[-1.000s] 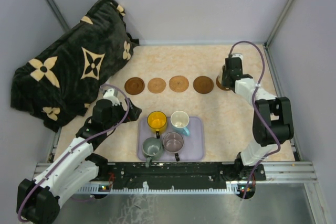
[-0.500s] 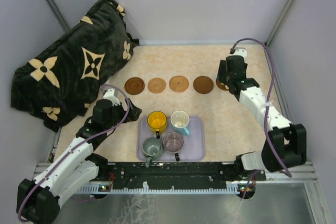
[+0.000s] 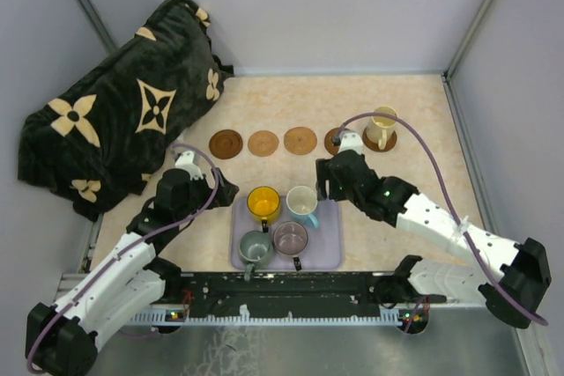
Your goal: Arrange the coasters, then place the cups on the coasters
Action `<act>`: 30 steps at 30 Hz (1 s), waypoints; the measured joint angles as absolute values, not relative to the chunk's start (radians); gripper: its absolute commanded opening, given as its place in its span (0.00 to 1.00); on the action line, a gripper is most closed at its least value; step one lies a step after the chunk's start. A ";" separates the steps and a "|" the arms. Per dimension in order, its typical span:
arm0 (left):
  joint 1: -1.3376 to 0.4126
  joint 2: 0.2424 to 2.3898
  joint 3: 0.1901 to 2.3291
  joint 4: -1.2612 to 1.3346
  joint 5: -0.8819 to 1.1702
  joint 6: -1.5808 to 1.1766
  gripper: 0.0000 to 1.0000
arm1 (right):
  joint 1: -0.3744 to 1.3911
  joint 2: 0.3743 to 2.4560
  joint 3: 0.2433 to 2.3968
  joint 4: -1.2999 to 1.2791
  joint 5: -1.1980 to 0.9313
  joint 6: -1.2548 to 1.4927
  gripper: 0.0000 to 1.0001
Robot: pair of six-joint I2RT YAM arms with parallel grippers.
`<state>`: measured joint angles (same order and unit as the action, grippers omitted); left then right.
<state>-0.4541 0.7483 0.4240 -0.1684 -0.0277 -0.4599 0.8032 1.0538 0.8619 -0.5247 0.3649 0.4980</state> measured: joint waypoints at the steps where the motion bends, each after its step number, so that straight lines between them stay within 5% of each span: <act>1: -0.456 0.745 0.424 -0.168 -0.029 -0.460 1.00 | 0.828 1.051 0.858 -0.542 0.365 0.511 0.70; 14: -0.504 0.770 0.432 -0.172 -0.052 -0.475 1.00 | 0.989 1.005 0.812 -0.635 0.335 0.592 0.66; 30: -0.535 0.797 0.445 -0.171 -0.070 -0.476 1.00 | 1.058 1.190 0.812 -0.560 0.290 0.596 0.57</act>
<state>-0.5346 0.7967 0.4446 -0.1711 -0.0696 -0.4755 1.0584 1.1904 0.8116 -0.5602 0.2897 0.5957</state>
